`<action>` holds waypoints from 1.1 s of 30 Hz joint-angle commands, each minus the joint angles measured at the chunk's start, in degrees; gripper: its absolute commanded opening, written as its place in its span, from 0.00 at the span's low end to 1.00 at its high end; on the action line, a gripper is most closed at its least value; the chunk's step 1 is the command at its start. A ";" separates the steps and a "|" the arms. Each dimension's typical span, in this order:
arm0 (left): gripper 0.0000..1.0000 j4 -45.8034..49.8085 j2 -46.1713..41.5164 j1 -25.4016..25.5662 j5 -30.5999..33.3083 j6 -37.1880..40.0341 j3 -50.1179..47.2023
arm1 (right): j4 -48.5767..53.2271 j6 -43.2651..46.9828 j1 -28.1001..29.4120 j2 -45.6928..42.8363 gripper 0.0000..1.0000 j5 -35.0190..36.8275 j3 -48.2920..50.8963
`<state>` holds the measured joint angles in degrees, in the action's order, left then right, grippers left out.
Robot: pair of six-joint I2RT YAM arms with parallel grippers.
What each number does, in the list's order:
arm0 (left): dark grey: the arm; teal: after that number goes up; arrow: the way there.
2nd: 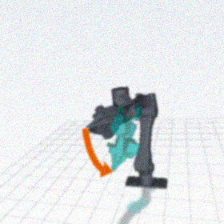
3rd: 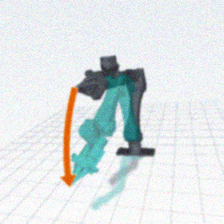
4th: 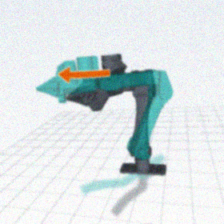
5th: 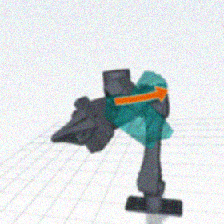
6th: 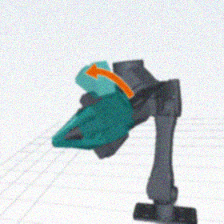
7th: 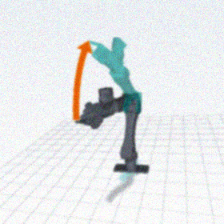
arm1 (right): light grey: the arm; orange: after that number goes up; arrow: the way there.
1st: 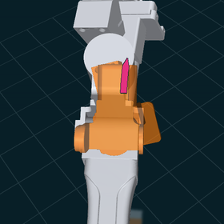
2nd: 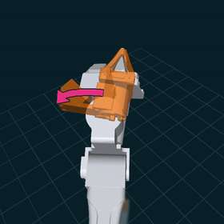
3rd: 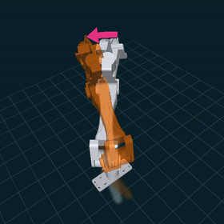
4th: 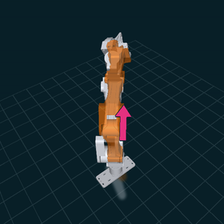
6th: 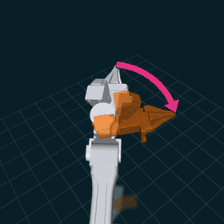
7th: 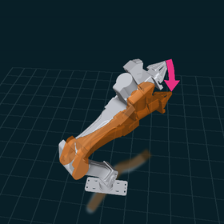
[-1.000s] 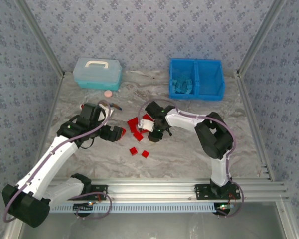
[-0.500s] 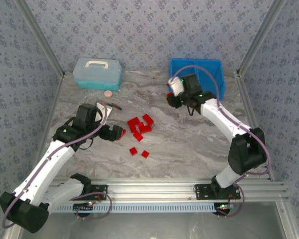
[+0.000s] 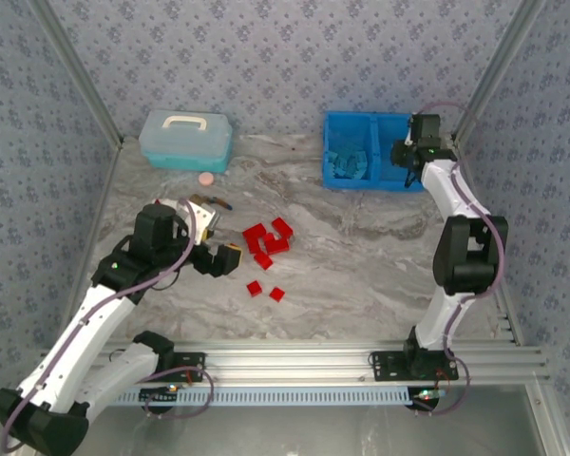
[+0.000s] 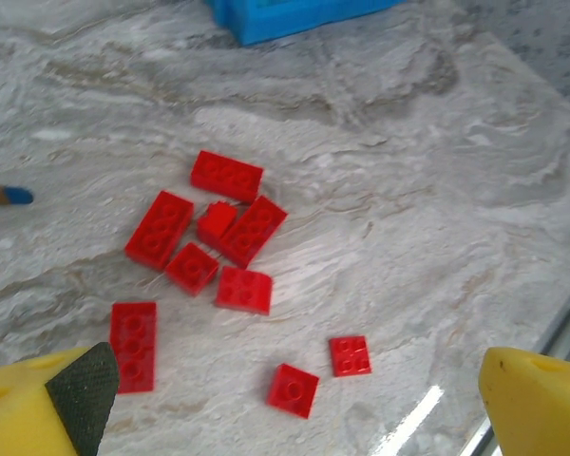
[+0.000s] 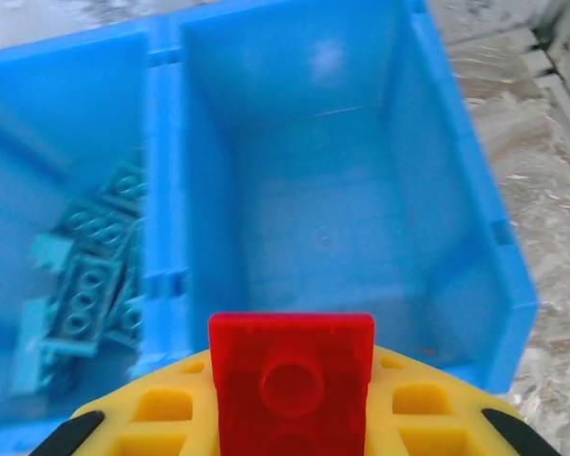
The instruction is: Sort the legos into containers by color
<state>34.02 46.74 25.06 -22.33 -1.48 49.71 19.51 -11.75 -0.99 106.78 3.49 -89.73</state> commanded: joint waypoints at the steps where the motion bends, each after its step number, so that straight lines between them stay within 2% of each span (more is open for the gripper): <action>1: 0.99 -4.25 -2.44 -0.45 -4.79 1.77 -0.92 | 3.54 -3.12 -0.86 5.89 0.26 0.80 -6.87; 11: 0.99 -7.14 -5.83 -0.45 -3.63 3.27 -3.60 | 12.02 -0.35 -1.37 21.44 0.30 1.42 -23.48; 15: 0.99 -7.01 -5.74 -0.45 -3.11 3.23 -3.72 | 12.63 -1.30 -1.23 23.35 0.38 0.87 -25.08; 18: 0.99 -6.95 -5.76 -0.45 -2.86 3.30 -3.75 | 13.60 -1.59 -1.20 23.46 0.48 0.53 -26.08; 23: 0.99 -6.79 -5.90 -0.45 -2.64 3.38 -3.62 | 14.64 -1.59 -0.79 20.60 0.54 0.91 -25.77; 26: 0.99 -6.58 -6.22 -0.45 -2.33 3.33 -3.60 | 14.63 -1.76 -0.14 17.54 0.54 0.25 -24.07; 29: 0.99 -6.20 -6.94 -0.45 -0.45 3.35 -3.44 | 12.92 -1.81 1.71 12.28 0.54 -0.71 -18.37; 33: 0.99 -5.52 -8.70 -0.50 5.65 3.05 -3.63 | 8.19 -1.45 6.07 1.38 0.54 -1.46 -5.20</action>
<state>28.49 39.75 25.06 -21.17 1.02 45.56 30.13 -12.88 1.56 116.38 3.64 -100.92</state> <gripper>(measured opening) 0.993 0.542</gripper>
